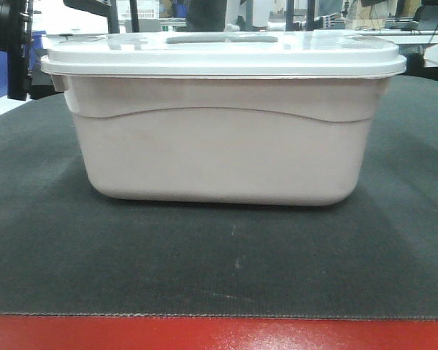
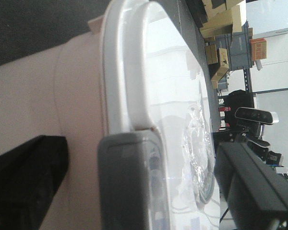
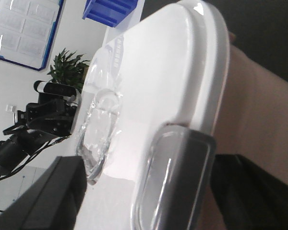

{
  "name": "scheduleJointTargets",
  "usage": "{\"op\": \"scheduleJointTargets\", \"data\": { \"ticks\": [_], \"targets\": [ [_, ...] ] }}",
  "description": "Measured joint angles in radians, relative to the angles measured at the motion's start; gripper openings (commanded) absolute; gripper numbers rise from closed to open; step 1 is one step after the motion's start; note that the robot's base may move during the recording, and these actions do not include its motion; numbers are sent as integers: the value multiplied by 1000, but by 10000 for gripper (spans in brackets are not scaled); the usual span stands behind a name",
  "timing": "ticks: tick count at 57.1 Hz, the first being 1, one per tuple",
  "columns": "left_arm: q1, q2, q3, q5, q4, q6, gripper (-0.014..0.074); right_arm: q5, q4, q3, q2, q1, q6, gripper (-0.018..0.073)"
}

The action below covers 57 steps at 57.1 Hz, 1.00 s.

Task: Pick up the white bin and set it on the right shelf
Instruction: 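Close both grippers on the lid rims at the bin's two ends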

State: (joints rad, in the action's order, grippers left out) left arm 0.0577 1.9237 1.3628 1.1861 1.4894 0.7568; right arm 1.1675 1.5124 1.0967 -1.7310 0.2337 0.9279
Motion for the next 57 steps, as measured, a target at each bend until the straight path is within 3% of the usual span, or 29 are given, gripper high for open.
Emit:
{"op": "scheduleJointTargets", "data": {
  "ticks": [14,24,32,45,57],
  "targets": [
    [-5,0,0,-9,2,-4,483,-14,15,0,-2,-22,10,624],
    [-19,0,0,-27,1,-9,336,-24,15,-2,-2,-22,10,599],
    [-25,0,0,-37,-1,-11,148,-31,15,-2,-2,-22,12,429],
    [-23,0,0,-52,24,-33,-132,-66,20,-2,-6,-14,9,76],
    [-23,0,0,-52,66,-42,-126,-69,35,-2,-8,-14,9,58]
  ]
}}
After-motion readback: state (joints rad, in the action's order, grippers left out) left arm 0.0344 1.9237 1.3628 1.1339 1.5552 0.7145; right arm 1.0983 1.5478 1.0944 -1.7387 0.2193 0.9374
